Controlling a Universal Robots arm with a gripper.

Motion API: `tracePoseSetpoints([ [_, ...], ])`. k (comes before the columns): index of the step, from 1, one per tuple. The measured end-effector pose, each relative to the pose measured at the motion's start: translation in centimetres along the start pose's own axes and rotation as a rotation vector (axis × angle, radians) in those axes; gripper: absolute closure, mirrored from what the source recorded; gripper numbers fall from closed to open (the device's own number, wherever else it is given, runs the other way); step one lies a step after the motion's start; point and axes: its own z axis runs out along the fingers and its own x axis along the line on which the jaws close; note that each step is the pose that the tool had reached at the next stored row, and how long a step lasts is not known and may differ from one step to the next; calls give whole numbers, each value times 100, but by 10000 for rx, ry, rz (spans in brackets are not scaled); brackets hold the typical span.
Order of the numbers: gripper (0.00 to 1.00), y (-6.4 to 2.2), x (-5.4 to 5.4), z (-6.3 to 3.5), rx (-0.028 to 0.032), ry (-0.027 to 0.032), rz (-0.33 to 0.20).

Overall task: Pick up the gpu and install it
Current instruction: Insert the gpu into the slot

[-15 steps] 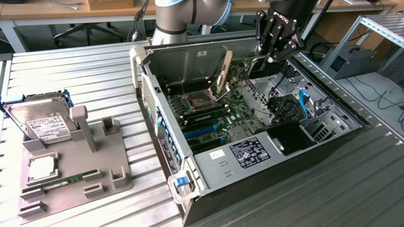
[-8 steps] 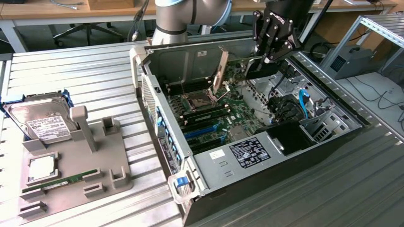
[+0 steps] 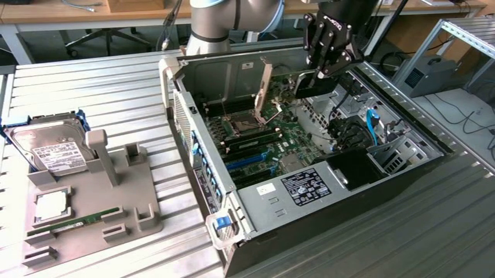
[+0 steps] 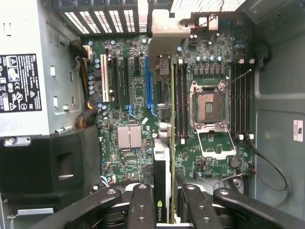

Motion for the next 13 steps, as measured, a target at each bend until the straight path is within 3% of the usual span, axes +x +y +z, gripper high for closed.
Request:
tracePoseSetpoints([
  [6, 73, 31, 1, 10, 1, -2, 2],
  [13, 73, 63, 6, 97, 3, 0, 1],
])
